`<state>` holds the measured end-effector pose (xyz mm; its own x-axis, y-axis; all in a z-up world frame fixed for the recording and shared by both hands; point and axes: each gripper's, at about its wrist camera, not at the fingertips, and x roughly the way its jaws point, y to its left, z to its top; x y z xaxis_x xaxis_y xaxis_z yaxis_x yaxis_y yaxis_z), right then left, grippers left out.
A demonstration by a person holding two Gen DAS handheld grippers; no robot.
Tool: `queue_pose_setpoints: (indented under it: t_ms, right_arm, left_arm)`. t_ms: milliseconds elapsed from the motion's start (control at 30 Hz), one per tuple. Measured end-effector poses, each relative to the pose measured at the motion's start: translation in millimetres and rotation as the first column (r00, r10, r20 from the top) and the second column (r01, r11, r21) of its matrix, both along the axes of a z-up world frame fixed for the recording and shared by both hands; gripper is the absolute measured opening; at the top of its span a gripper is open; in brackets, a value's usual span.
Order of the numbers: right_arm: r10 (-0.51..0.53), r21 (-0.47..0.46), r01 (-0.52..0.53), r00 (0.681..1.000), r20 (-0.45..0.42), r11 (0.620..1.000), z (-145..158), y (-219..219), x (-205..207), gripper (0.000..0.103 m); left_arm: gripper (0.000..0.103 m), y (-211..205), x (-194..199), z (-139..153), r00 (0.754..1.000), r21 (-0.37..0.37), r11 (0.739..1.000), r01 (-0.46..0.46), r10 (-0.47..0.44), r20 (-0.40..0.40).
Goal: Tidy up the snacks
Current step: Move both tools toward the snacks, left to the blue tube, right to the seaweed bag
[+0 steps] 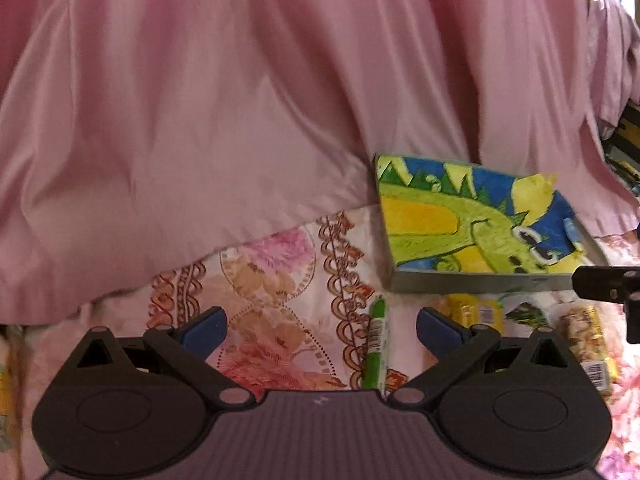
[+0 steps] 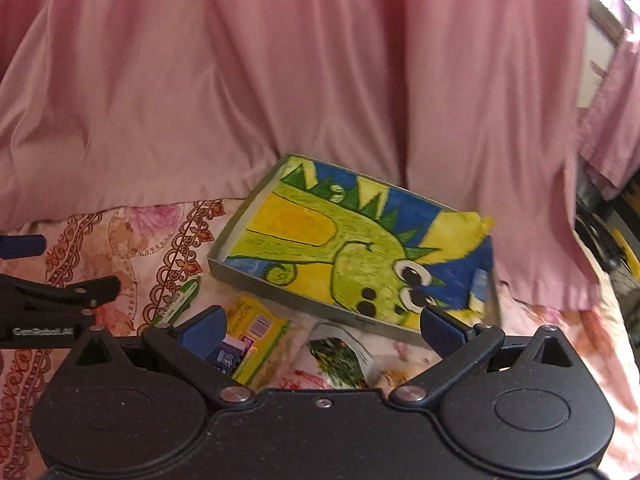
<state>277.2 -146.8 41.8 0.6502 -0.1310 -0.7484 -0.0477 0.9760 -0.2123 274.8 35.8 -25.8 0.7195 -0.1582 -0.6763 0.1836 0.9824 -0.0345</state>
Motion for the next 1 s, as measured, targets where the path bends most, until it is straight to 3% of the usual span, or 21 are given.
queue_pose_setpoints:
  t_ms: [200,367,667,1000]
  right_arm:
    - [0.060,-0.043,-0.060,0.998,0.015,0.997,-39.4,0.8,2.2,0.102]
    - [0.113,-0.072,-0.117,0.992,-0.054,0.991,-67.2,-4.0,2.9,0.102]
    - [0.121,-0.068,-0.128,0.988,-0.101,0.989,-79.3,-13.0,-1.0,0.102]
    - [0.197,-0.034,-0.202,0.974,-0.114,0.979,-81.4,-22.3,-28.8,0.102]
  left_arm:
    - [0.103,-3.2,16.7,-25.7,0.999,0.011,1.000,0.008,-0.007,-0.045]
    - [0.103,-6.0,19.7,-34.4,0.997,0.019,1.000,0.006,-0.004,-0.072]
    - [0.103,-12.2,15.0,-41.3,0.997,0.040,0.999,0.029,-0.025,-0.078]
    - [0.103,-17.1,1.1,-44.5,0.985,-0.092,0.992,0.091,-0.103,-0.136]
